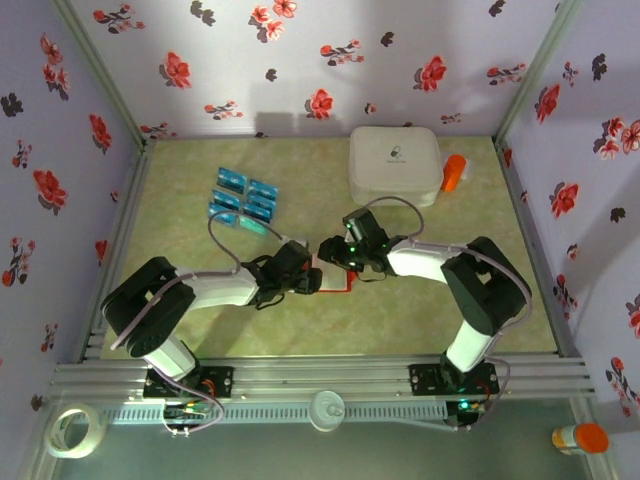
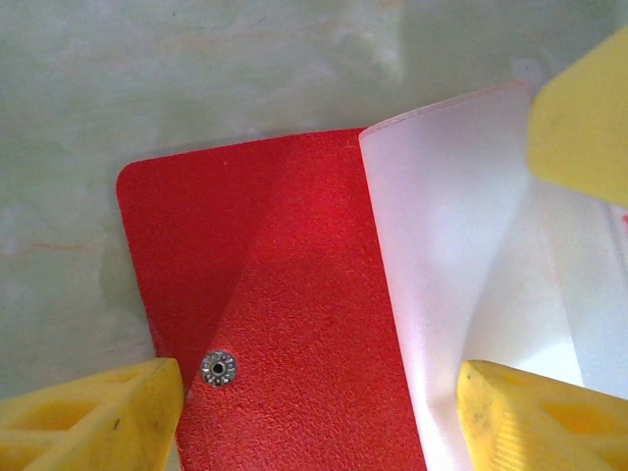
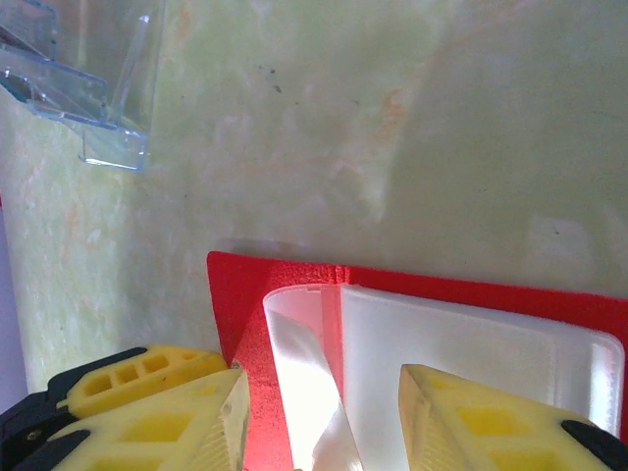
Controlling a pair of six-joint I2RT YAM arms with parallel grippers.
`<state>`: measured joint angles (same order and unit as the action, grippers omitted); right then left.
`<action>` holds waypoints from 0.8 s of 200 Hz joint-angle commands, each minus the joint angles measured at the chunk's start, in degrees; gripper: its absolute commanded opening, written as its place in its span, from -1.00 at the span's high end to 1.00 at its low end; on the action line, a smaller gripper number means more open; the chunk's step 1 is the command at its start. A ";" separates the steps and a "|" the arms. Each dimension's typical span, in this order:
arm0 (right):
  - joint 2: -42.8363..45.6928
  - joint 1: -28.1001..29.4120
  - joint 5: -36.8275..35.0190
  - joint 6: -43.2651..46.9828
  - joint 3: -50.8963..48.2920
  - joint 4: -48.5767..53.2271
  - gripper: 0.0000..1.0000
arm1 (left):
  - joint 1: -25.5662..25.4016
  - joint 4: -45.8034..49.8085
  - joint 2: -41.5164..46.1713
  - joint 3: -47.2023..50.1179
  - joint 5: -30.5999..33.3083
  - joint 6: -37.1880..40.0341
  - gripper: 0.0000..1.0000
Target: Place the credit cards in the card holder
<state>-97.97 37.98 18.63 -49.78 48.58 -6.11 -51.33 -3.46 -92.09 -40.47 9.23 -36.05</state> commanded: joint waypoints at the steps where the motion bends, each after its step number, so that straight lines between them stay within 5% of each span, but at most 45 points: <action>1: -2.18 -0.27 2.22 -1.62 0.18 -2.51 0.12 | -0.08 1.17 0.05 1.77 -2.64 -1.36 -0.50; 65: -4.16 -0.10 6.54 -4.04 1.21 -6.55 0.18 | -0.11 0.82 0.81 2.32 -2.51 -1.36 -0.52; 160: -0.53 3.41 5.75 -7.17 2.26 -6.11 -0.01 | 3.82 2.75 18.60 6.16 -0.49 -3.64 -0.99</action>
<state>-100.09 40.32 24.91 -55.88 48.86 -12.78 -49.04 -2.42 -77.67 -36.18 7.79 -38.26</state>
